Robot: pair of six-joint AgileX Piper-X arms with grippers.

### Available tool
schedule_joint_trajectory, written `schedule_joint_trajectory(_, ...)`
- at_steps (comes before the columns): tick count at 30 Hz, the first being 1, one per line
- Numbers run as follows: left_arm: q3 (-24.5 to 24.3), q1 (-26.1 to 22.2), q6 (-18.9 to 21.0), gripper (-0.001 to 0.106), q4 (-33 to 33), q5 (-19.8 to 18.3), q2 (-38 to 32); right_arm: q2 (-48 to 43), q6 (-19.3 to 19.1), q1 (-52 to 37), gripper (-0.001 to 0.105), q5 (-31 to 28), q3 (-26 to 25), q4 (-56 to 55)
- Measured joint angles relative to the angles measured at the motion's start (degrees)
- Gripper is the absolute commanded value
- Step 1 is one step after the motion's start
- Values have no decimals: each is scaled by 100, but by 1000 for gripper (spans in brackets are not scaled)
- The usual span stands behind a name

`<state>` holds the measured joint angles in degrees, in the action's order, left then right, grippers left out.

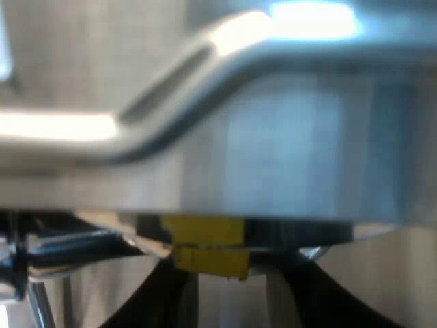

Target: Put the handle in the coffee machine

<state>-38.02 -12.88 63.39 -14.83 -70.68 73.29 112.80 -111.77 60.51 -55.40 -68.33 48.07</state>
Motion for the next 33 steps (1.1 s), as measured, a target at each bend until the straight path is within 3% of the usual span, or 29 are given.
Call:
schedule_joint_trajectory(2, 0, 0, 0, 15, 0, 0, 0, 1, 0, 0, 28, 0, 0, 17)
schedule_joint_trajectory(4, 0, 0, 11, 39, 0, -22, 0, 1, 0, 0, 28, 0, 13, 97)
schedule_joint_trajectory(5, 0, 0, 17, 43, 0, -40, 0, 1, 0, 0, 28, 0, 14, 102)
schedule_joint_trajectory(7, -23, -63, 164, 61, 80, -510, -11, 1, 0, 0, 28, 22, 51, 106)
schedule_joint_trajectory(8, -25, -68, 201, 63, 80, -570, -18, 24, 0, 0, 28, 30, 64, 141)
schedule_joint_trajectory(11, -22, -69, 264, 64, 104, -779, -16, 63, 0, 0, 28, 7, 65, 318)
schedule_joint_trajectory(15, -230, -54, 237, 64, 515, -1412, -218, 64, -67, -22, 28, -31, 65, 473)
schedule_joint_trajectory(22, -234, -119, 231, 64, 545, -1517, -221, 64, -72, -22, 28, 10, 65, 485)
schedule_joint_trajectory(28, -574, -590, 280, 64, 545, -1538, -221, 64, -72, -22, 28, 10, 70, 485)
schedule_joint_trajectory(31, -828, -796, 734, 63, 545, -1538, -221, 64, -72, -22, 28, 10, 70, 485)
schedule_joint_trajectory(33, -1019, -889, 1203, 56, 545, -1538, -211, 64, -72, -22, 28, 10, 70, 485)
